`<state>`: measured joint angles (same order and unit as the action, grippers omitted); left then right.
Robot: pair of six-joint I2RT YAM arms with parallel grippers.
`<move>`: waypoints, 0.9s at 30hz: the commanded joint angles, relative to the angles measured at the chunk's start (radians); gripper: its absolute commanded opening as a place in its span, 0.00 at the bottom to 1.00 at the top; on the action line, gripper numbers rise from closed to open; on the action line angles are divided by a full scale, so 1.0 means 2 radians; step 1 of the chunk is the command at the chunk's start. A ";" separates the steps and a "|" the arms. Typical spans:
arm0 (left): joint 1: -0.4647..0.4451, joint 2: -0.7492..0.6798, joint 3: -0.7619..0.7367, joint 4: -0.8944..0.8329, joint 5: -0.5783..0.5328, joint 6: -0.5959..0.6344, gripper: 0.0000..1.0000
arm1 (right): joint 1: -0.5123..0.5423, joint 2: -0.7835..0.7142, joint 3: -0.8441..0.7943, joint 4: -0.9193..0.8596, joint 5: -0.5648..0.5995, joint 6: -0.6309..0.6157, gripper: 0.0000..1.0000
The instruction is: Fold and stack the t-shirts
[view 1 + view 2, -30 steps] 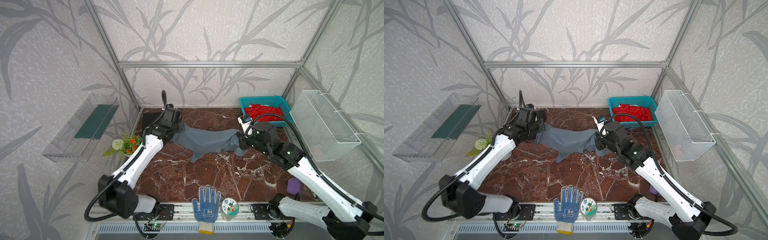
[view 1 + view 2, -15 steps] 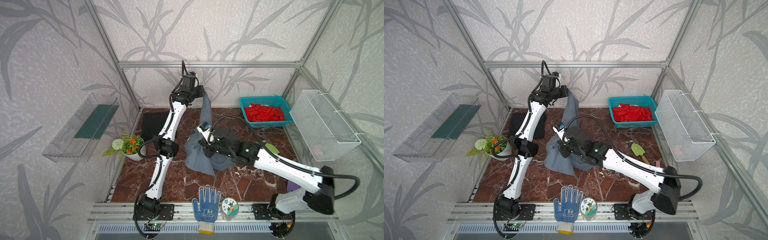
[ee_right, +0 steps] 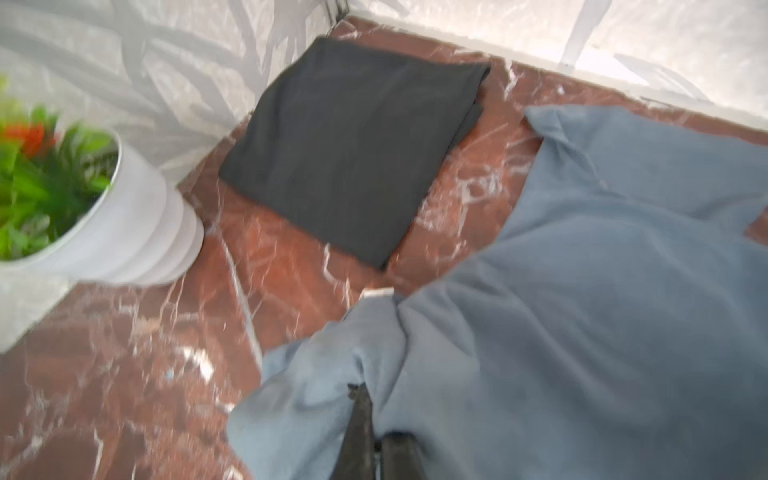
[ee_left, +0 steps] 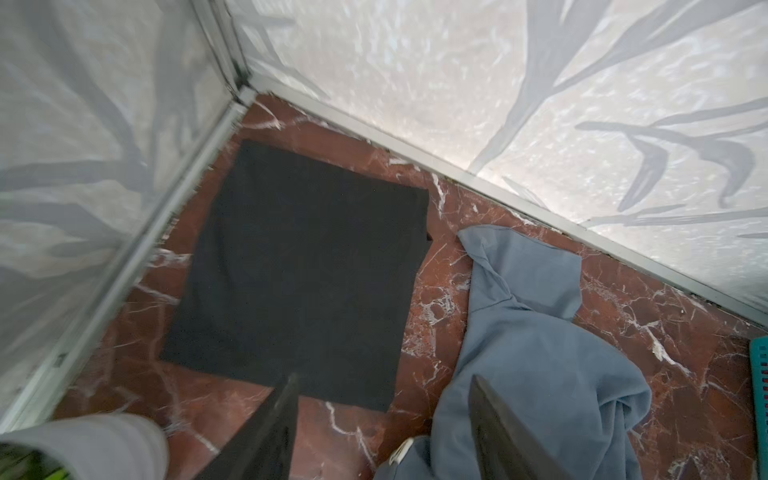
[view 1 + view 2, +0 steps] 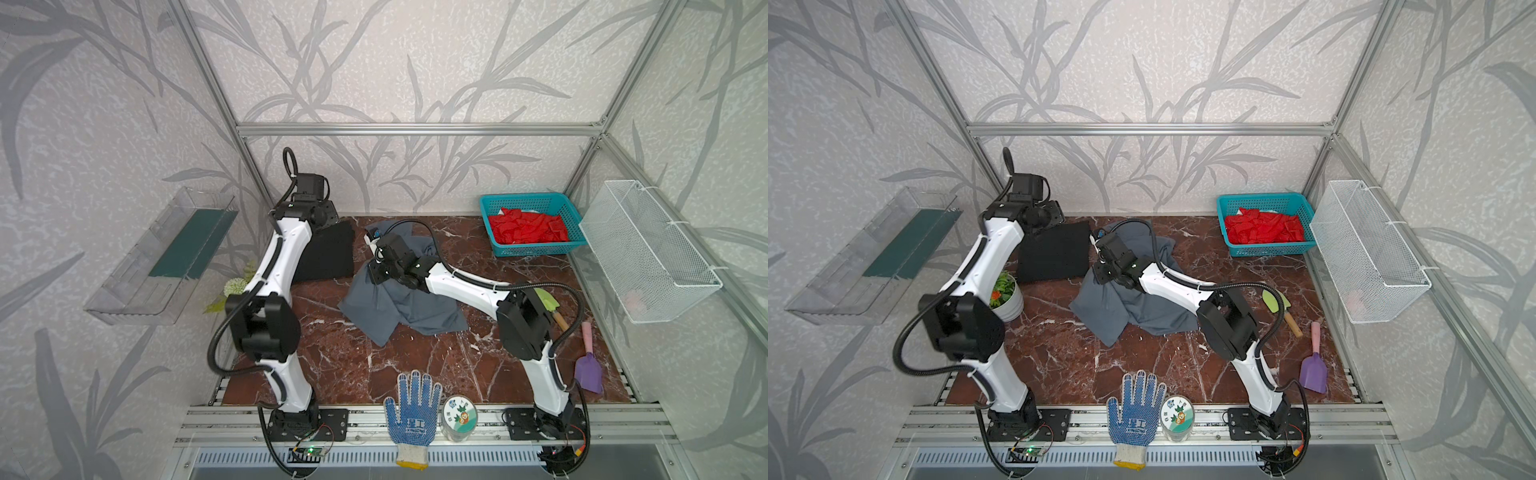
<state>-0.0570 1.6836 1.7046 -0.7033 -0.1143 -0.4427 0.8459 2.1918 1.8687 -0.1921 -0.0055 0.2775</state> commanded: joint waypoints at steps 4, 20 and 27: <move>-0.005 -0.175 -0.296 0.103 0.084 -0.030 0.63 | -0.019 0.027 0.054 -0.022 -0.040 -0.005 0.00; -0.102 -0.158 -0.484 0.282 0.191 -0.071 0.51 | -0.064 -0.108 -0.138 0.041 -0.021 -0.012 0.74; -0.172 -0.139 -0.445 0.160 0.127 0.000 0.48 | -0.099 -0.268 -0.316 0.003 0.028 -0.015 0.75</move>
<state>-0.3325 1.4120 0.7612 -0.2638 0.2169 -0.5194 0.6662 1.7489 1.3201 -0.1432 -0.0059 0.2577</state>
